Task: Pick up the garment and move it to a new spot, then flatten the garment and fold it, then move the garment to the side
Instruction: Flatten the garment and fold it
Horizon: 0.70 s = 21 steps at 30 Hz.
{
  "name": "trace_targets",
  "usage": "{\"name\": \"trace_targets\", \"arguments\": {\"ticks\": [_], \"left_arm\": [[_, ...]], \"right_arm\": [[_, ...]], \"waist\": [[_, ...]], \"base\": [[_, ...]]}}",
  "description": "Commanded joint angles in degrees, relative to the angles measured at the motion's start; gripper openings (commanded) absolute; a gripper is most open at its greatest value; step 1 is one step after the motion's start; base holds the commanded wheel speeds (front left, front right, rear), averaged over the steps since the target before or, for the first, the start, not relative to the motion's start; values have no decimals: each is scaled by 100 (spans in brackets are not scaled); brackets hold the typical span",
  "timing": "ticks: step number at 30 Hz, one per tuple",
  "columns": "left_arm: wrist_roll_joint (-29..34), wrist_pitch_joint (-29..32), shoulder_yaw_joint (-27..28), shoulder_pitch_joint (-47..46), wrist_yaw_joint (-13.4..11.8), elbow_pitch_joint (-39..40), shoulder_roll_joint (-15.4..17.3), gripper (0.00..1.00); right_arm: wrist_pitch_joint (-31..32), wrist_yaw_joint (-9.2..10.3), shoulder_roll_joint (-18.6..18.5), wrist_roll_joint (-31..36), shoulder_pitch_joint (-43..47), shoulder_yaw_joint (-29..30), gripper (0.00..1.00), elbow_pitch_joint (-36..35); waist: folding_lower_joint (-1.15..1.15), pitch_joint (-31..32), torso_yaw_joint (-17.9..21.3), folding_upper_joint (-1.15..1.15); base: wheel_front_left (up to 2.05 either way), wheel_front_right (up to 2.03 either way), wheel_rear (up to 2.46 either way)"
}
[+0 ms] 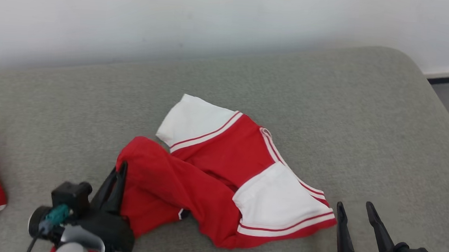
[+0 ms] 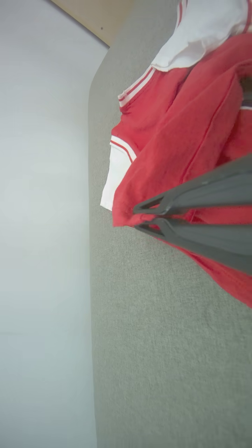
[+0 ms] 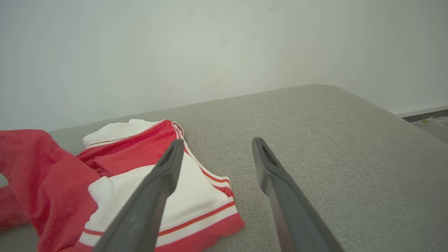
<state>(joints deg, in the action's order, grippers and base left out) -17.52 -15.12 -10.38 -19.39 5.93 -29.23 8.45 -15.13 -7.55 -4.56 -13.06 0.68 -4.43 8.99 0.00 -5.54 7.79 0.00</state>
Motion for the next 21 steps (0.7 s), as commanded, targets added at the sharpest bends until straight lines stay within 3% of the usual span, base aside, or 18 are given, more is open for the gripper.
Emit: {"name": "trace_targets", "arguments": {"ticks": [1, 11, 17, 21], "left_arm": [[4, 0, 15, 339, -67, 273, 26, 0], [-241, 725, 80, 2429, -570, 2449, 72, 0], [-362, 931, 60, 3166, -751, 2777, 0, 0], [-441, 1035, 6, 3408, -806, 2539, -41, 0]], "right_arm": [[-3, 14, -10, -31, 71, 5, 100, 11], [-3, 13, 22, -60, 202, 97, 100, 42], [-3, 14, 13, -46, 192, 104, 100, 74], [-3, 13, -24, -37, 111, 63, 100, 120]], "waist": [[0, 285, -398, 0], [0, 419, -1061, 0], [0, 365, -1192, 0], [0, 322, -1193, 0]], "base": [[0, 0, 0], [0, 0, 0], [0, 0, 0], [0, 0, 0]]}}
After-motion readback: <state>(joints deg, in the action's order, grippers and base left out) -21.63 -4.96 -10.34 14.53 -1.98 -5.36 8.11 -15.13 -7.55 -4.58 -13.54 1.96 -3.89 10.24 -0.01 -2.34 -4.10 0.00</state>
